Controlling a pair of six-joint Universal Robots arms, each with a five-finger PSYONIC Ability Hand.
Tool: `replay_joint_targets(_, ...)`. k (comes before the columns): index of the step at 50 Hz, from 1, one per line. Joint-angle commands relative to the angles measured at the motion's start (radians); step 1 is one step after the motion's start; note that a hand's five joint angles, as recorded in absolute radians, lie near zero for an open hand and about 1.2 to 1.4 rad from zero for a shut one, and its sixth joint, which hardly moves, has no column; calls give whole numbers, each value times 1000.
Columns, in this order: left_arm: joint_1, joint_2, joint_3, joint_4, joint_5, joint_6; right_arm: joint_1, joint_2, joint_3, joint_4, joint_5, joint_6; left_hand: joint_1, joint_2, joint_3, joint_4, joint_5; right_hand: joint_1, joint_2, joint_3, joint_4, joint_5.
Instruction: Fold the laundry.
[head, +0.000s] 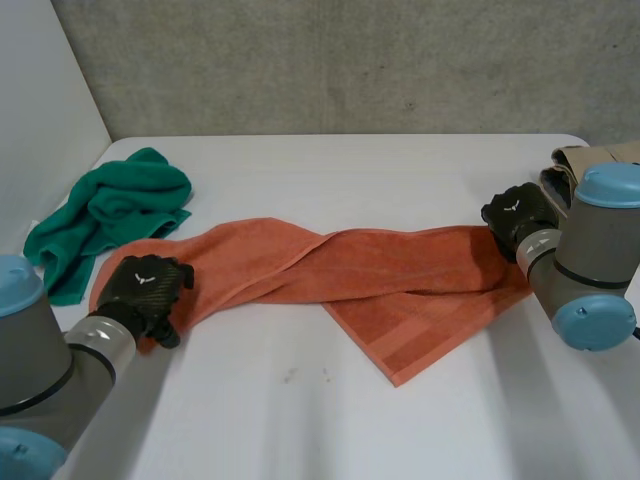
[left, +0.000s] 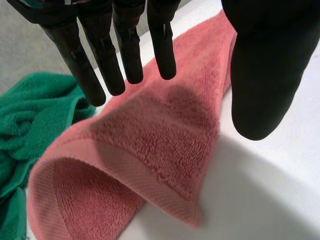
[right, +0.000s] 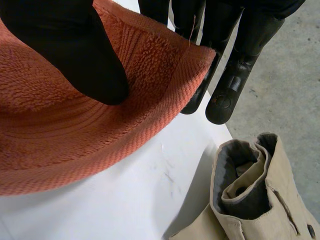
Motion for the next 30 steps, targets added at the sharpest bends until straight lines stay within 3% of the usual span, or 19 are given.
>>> replay_joint_targets(1,-7,-79,43,53,-50,0,4,-8,13,0,0,1,98,102,100,97,94,397,220,215,210,234)
replay_joint_targets(9,-8,-149,84,101,-64,2,4,-15,27,0,0,1,236,240,238,235,232,397,220,215,210,234)
replay_joint_targets(17,-10,-169,112,121,-59,3,-2,-41,46,0,0,1,887,891,890,886,883,397,220,215,210,234)
replay_joint_targets(24,-17,-142,135,111,-64,3,-4,-100,65,13,0,-1,888,891,890,886,883,397,220,215,210,234)
replay_joint_targets(30,-22,-2,143,36,-58,18,-12,-185,104,70,-2,-24,888,891,890,886,883,397,220,215,210,234)
